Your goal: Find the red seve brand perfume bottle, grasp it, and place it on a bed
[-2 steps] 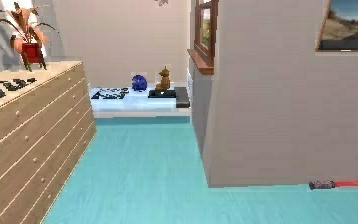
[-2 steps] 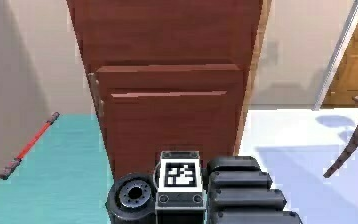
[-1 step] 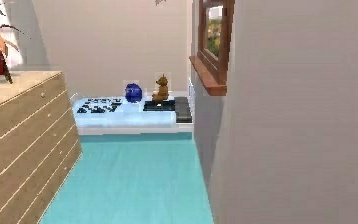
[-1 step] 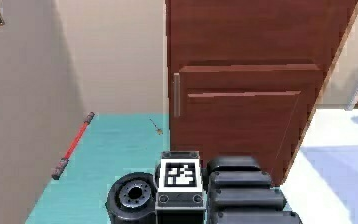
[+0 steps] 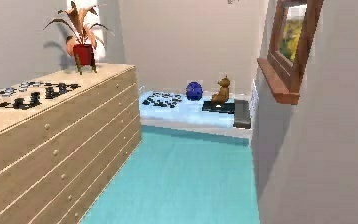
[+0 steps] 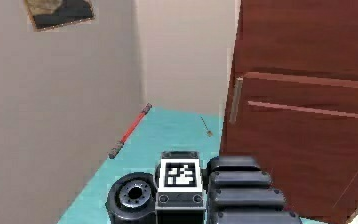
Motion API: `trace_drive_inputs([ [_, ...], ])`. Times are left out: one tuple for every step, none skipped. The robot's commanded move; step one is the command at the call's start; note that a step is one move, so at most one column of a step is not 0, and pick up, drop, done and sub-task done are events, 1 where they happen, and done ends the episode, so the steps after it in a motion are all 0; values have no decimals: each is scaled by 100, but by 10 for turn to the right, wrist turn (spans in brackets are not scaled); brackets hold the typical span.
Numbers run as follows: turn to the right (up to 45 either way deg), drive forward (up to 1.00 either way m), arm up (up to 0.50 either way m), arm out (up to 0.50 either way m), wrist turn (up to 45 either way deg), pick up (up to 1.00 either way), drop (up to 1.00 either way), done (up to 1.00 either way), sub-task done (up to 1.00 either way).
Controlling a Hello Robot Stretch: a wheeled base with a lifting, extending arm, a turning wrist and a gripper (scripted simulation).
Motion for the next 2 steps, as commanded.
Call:
trace_drive_inputs([
  [0,100,0,0,0,0,0,0,0],
  [-30,0,0,0,0,0,0,0,0],
])
